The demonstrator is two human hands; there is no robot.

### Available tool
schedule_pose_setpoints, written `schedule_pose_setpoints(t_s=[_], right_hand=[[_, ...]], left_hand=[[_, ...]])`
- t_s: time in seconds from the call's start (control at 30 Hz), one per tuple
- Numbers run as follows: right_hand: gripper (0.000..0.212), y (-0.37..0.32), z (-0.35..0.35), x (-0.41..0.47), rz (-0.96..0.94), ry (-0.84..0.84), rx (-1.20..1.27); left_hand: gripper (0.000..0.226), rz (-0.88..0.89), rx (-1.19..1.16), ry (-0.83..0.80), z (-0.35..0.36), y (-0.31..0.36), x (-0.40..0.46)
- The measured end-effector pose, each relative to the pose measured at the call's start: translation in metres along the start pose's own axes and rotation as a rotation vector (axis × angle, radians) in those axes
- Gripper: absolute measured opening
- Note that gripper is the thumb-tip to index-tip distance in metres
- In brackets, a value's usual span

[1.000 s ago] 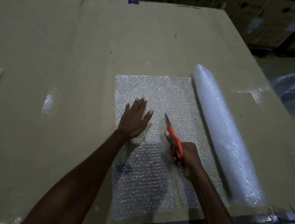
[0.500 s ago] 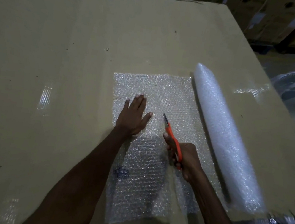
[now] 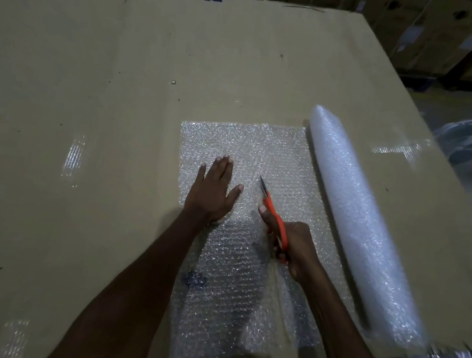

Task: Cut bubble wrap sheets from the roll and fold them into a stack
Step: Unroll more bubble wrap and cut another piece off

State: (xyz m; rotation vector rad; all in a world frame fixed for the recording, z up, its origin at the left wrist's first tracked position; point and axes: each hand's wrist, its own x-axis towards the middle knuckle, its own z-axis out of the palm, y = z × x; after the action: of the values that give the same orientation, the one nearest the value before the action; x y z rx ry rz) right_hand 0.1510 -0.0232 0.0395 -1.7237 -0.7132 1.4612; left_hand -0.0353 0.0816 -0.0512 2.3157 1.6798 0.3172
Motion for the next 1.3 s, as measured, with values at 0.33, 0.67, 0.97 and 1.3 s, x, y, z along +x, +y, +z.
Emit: schedule_pose_setpoints(t_s=[0.33, 0.67, 0.97, 1.3], right_hand=[[0.053, 0.0, 0.003, 0.003, 0.003, 0.0, -0.019], [0.055, -0.003, 0.006, 0.008, -0.004, 0.021, -0.05], [0.052, -0.005, 0.009, 0.013, 0.008, 0.009, -0.046], [0.052, -0.012, 0.014, 0.019, -0.001, 0.022, -0.057]], left_hand=[[0.077, -0.013, 0.005, 0.005, 0.0, 0.001, -0.004], [0.076, -0.012, -0.007, 0.012, 0.0, 0.001, -0.006], [0.082, -0.01, -0.001, 0.022, 0.0, 0.001, -0.009], [0.078, -0.015, 0.0, 0.035, 0.001, 0.001, -0.013]])
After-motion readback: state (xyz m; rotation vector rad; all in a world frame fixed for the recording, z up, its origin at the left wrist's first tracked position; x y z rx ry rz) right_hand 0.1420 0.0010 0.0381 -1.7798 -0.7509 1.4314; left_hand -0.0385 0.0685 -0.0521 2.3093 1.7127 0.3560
